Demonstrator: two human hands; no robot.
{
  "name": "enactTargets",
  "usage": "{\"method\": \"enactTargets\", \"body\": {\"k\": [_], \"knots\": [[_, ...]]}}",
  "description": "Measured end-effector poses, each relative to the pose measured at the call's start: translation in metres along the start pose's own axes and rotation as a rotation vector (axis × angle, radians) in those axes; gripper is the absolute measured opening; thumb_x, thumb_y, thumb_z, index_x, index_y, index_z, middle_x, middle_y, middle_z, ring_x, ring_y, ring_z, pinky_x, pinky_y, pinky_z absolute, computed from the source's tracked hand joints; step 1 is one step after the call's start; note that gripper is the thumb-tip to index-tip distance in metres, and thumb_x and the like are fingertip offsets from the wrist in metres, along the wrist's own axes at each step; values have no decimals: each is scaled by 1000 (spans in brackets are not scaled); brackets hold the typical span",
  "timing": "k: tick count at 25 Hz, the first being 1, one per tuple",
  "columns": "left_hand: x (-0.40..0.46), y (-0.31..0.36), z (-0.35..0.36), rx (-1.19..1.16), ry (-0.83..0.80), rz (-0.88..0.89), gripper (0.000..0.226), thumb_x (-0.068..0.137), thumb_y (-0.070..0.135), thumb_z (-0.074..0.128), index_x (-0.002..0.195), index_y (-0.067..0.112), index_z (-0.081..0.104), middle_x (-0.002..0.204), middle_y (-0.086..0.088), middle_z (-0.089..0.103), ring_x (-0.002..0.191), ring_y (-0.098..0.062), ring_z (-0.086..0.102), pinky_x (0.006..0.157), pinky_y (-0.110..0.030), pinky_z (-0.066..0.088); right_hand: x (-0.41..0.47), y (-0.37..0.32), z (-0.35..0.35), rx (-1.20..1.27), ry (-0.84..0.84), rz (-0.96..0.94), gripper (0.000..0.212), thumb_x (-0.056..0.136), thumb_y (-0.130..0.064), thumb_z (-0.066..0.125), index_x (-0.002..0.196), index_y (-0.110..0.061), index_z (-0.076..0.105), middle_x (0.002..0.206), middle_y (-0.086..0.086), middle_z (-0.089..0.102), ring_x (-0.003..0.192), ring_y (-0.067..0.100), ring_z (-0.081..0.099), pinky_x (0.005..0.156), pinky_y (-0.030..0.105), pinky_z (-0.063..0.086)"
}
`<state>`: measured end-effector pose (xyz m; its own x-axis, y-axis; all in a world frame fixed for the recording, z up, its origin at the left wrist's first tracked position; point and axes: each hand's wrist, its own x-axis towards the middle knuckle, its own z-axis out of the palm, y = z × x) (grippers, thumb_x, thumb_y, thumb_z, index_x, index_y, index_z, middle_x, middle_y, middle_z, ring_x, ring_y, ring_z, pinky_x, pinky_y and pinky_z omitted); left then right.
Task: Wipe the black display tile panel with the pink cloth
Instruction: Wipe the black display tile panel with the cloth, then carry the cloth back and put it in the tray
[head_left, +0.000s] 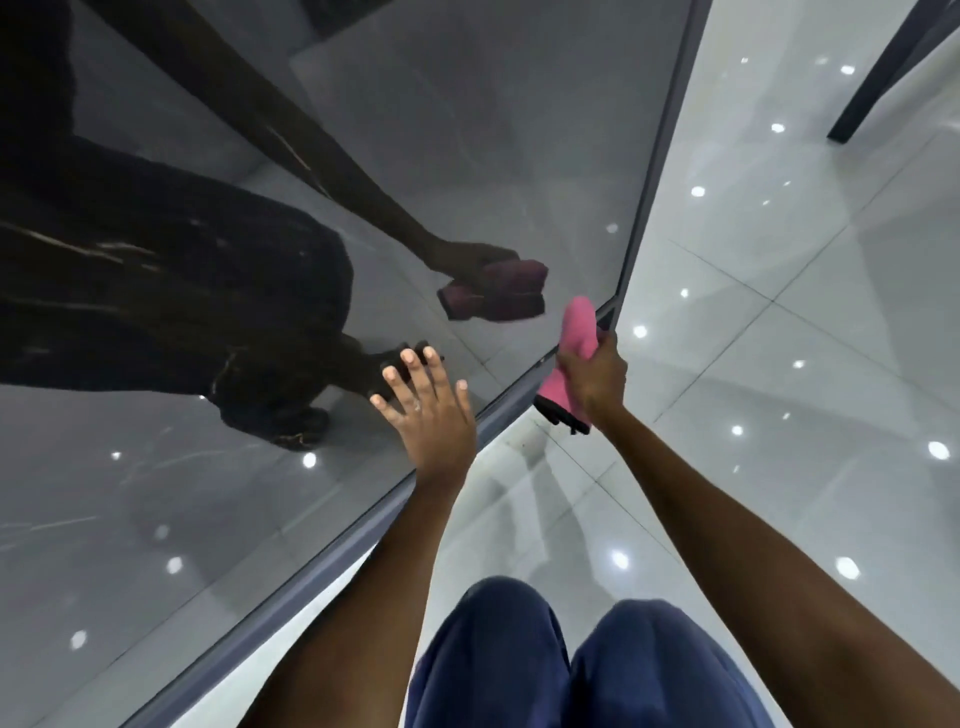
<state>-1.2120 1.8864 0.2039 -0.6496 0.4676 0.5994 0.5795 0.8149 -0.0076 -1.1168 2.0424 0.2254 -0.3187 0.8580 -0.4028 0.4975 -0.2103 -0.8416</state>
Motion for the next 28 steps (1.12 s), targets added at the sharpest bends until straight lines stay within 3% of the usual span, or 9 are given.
{"method": "enactTargets", "body": {"k": [3, 5, 7, 10, 13, 16, 19, 25, 28], "knots": [[-4, 13, -54, -64, -333, -57, 69, 96, 37, 40, 153, 18, 6, 158, -18, 4, 143, -43, 5, 110, -61, 8, -34, -27, -36, -265, -67, -111, 53, 86, -26, 63, 128, -5, 41, 124, 17, 43, 103, 33, 54, 92, 49, 49], [7, 23, -101, -141, -479, -68, 58, 94, 31, 47, 148, 17, 32, 156, -19, 20, 140, -42, 25, 106, -58, 29, -59, -58, -63, -401, -67, -175, 49, 87, -25, 61, 126, -2, 43, 122, 17, 45, 104, 34, 54, 94, 52, 44], [33, 28, -158, -293, -586, -22, 50, 91, 20, 50, 140, 12, 46, 145, -16, 43, 123, -35, 53, 93, -44, 46, -88, -96, -92, -515, -84, -223, 45, 85, -23, 61, 122, -3, 47, 117, 16, 50, 101, 35, 55, 98, 52, 37], [94, 30, -244, -335, -834, -5, 43, 97, 22, 41, 140, 18, 43, 134, -10, 55, 116, -31, 57, 94, -39, 43, -137, -159, -132, -713, -151, -259, 40, 84, -24, 62, 118, -7, 50, 116, 13, 54, 103, 33, 56, 105, 53, 27], [146, 17, -357, -339, -964, -95, 39, 98, 26, 40, 136, 20, 46, 127, -14, 59, 114, -34, 56, 93, -40, 43, -217, -241, -176, -869, -218, -320, 37, 82, -24, 64, 115, -11, 53, 117, 9, 56, 105, 28, 56, 108, 50, 23], [164, -14, -471, -415, -964, -189, 38, 98, 30, 41, 135, 24, 48, 129, -13, 58, 116, -34, 54, 93, -38, 43, -314, -312, -211, -885, -257, -370, 41, 80, -24, 66, 117, -13, 52, 115, 7, 59, 108, 27, 56, 104, 47, 26], [155, -52, -567, -421, -883, -333, 39, 97, 33, 40, 135, 28, 48, 129, -10, 58, 116, -33, 54, 94, -38, 43, -399, -348, -235, -736, -276, -432, 49, 76, -26, 69, 118, -13, 47, 104, 4, 58, 105, 27, 57, 99, 40, 28], [49, -114, -734, -354, -643, -708, 36, 98, 32, 40, 132, 28, 51, 128, -12, 57, 116, -34, 53, 94, -37, 41, -563, -352, -256, -703, -444, -686, 20, 81, -31, 60, 89, -17, 49, 85, 5, 57, 92, 30, 57, 99, 41, 35], [-10, -136, -795, -327, -533, -885, 35, 98, 32, 40, 131, 28, 52, 126, -13, 58, 114, -35, 55, 93, -36, 42, -628, -339, -248, -632, -574, -776, 20, 80, -29, 62, 94, -15, 57, 93, 8, 64, 93, 30, 58, 91, 38, 41]]}}
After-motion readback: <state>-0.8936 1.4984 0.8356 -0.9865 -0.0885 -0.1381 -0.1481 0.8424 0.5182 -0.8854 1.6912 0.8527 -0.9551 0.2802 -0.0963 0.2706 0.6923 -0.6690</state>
